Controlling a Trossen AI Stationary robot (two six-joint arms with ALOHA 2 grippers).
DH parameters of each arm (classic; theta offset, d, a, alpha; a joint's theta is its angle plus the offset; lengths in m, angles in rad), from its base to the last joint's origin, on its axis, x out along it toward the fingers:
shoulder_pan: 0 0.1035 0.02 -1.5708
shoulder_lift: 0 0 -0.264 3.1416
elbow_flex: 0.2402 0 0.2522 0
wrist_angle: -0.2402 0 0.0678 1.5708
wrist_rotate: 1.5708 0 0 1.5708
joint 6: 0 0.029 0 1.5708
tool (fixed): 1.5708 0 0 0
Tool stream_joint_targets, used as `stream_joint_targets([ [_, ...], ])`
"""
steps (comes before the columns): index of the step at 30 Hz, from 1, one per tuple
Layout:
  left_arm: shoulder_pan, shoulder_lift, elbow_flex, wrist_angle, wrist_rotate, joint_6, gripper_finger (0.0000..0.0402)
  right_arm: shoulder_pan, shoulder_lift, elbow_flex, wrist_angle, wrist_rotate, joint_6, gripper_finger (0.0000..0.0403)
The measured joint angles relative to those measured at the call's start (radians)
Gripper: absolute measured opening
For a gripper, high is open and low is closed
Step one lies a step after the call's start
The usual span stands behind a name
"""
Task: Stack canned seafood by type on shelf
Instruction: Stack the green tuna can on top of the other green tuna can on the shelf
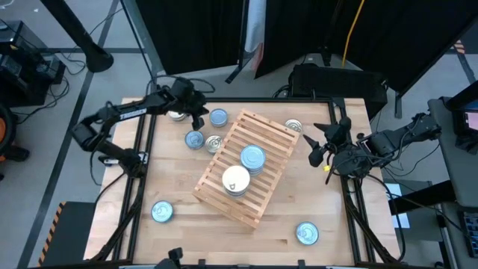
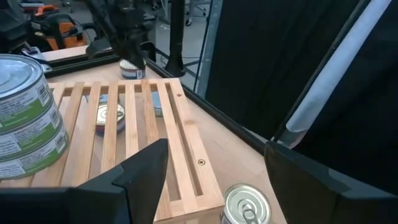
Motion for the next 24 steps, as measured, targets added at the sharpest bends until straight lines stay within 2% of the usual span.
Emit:
stream_joint_targets([
  [5,0.0,0.063,0.0,-0.004,0.054,0.026,0.0004,0.0,0.0,0.0,0.0,0.023,-0.025,0.0258],
  [17,0.0,0.158,0.0,0.021,0.048,0.064,0.0003,0.0,0.0,0.0,0.0,0.051,-0.066,0.0258],
  [24,0.001,0.194,0.0,0.041,-0.031,0.066,0.0003,0.0,0.0,0.0,0.0,0.051,-0.071,0.0258],
])
